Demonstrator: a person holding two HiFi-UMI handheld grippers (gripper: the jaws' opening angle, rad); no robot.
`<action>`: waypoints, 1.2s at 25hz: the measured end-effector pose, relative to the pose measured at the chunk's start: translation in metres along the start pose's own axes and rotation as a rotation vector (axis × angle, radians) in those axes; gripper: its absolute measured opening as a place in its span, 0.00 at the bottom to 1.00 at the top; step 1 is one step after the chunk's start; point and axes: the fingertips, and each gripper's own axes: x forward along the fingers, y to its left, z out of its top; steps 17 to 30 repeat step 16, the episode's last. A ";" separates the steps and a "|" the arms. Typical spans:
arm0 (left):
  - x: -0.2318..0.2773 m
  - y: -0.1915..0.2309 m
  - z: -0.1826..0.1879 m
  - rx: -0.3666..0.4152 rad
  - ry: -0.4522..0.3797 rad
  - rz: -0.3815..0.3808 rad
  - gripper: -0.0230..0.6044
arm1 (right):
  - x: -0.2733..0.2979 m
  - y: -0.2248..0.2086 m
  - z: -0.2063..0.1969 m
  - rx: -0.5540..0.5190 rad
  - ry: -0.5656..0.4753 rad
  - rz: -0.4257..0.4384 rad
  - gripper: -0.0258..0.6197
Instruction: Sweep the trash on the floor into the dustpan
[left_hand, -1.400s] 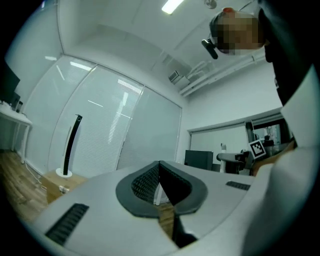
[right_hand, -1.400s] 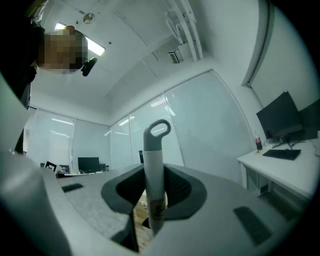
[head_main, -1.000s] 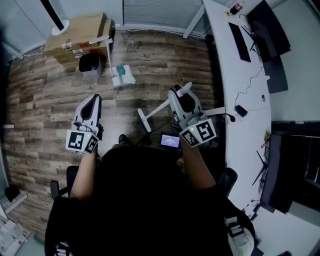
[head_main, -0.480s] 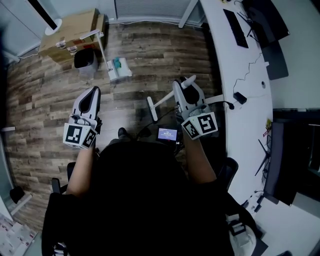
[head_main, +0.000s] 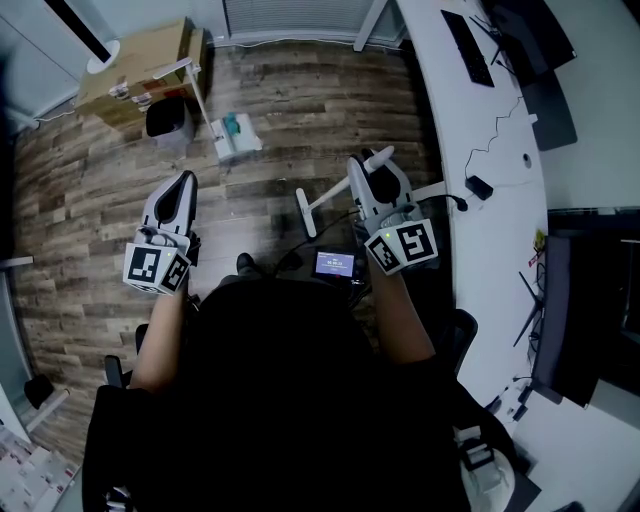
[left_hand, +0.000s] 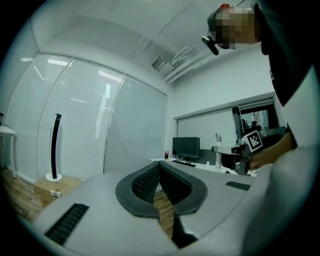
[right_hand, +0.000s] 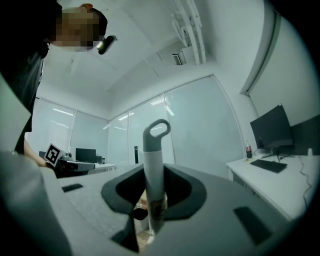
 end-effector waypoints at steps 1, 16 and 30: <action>0.001 0.000 -0.002 0.001 0.004 0.002 0.03 | -0.001 -0.002 0.000 0.007 -0.003 -0.003 0.18; 0.015 -0.014 -0.015 -0.024 0.032 0.025 0.03 | -0.004 -0.022 -0.010 0.048 -0.022 0.013 0.18; 0.015 -0.014 -0.015 -0.024 0.032 0.025 0.03 | -0.004 -0.022 -0.010 0.048 -0.022 0.013 0.18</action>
